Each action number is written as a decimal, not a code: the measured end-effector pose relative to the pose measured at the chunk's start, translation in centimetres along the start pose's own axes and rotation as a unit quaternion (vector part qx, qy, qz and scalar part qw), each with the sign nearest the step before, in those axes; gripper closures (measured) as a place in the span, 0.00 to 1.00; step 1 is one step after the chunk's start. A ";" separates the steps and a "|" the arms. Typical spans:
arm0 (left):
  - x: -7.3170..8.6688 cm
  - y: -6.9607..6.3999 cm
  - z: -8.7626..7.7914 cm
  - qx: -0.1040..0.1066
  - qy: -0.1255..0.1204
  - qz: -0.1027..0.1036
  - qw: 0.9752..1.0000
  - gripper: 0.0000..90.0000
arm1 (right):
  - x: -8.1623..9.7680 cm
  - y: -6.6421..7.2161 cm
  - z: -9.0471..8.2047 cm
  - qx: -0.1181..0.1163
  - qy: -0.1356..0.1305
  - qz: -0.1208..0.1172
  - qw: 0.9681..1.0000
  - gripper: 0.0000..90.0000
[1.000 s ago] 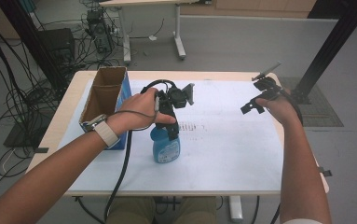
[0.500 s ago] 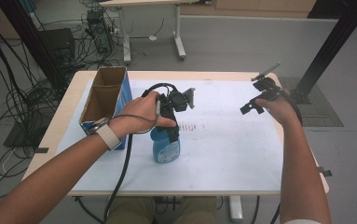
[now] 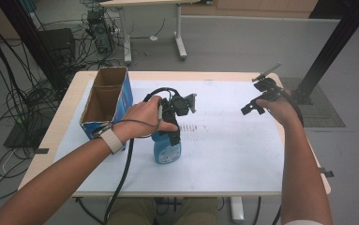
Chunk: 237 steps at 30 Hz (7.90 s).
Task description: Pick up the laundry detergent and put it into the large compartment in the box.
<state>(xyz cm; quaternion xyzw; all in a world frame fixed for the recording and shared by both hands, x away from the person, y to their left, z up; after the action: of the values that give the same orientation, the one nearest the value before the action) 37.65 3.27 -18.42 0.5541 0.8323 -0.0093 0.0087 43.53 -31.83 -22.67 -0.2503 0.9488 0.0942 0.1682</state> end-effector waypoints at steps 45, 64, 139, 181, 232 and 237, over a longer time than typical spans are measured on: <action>0.1 -0.5 1.2 -0.015 -0.003 -0.002 1.000 0.42 | 0.2 0.3 -0.2 0.000 -0.005 -0.002 1.000 0.07; 0.1 -0.4 1.2 -0.012 -0.002 -0.009 1.000 0.42 | 0.2 0.2 -0.2 0.000 -0.004 -0.002 1.000 0.07; 0.2 -0.2 1.2 -0.008 -0.003 -0.010 1.000 0.42 | 0.2 0.2 -0.2 -0.001 -0.005 -0.001 1.000 0.07; 0.2 -0.1 1.2 -0.007 -0.005 -0.012 1.000 0.43 | 0.2 0.2 -0.3 -0.001 -0.004 0.002 1.000 0.07; 1.5 -0.4 -1.2 -0.011 -0.014 -0.069 0.997 0.42 | 0.6 0.4 -0.9 0.000 -0.011 0.004 1.000 0.08; 1.6 -0.6 -1.9 -0.017 -0.011 -0.076 0.997 0.42 | 0.6 0.4 -0.9 -0.002 -0.012 0.006 1.000 0.08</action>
<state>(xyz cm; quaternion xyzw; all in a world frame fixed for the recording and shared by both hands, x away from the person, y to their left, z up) 36.44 4.60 -16.57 0.4887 0.8721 -0.0014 0.0263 42.62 -32.02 -21.98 -0.2441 0.9480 0.0997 0.1782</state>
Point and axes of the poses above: each handheld gripper's, and its own axes: z roughly forward along the jaws, x roughly out of its underside, y roughly to its left, the point moved 4 cm from there along z, roughly forward along the jaws, and after that the axes turned 2 degrees about y, right-handed, at the moved point
